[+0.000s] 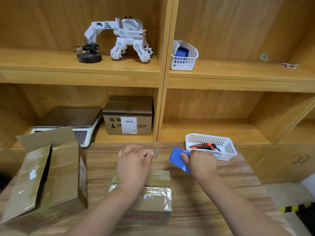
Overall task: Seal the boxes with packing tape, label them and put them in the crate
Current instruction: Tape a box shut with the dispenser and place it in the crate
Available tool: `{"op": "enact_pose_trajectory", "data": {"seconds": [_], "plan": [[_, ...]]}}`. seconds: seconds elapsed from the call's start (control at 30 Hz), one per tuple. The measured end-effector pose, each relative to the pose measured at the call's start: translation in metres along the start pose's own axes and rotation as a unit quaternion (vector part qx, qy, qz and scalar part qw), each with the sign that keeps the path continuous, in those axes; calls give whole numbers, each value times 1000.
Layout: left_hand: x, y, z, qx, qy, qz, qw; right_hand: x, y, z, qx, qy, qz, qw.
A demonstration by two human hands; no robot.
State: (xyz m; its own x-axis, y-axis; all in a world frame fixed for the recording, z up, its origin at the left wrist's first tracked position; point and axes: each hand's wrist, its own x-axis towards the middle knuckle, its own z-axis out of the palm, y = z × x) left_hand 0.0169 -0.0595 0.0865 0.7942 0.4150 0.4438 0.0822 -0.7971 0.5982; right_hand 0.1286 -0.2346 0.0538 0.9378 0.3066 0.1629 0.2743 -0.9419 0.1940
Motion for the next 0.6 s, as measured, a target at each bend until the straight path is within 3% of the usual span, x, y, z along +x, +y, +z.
{"op": "enact_pose_trajectory", "data": {"seconds": [0.13,0.23,0.6], "plan": [[6,-7,-5,-115,-47,-106,987,-4,28,40,4,-143,38,989],[7,-12,-10,-162,-82,-132,975,-16,41,68,3,-201,43,979],[-2,-25,-13,-173,-124,-119,970,-47,41,100,39,-241,2,970]]}}
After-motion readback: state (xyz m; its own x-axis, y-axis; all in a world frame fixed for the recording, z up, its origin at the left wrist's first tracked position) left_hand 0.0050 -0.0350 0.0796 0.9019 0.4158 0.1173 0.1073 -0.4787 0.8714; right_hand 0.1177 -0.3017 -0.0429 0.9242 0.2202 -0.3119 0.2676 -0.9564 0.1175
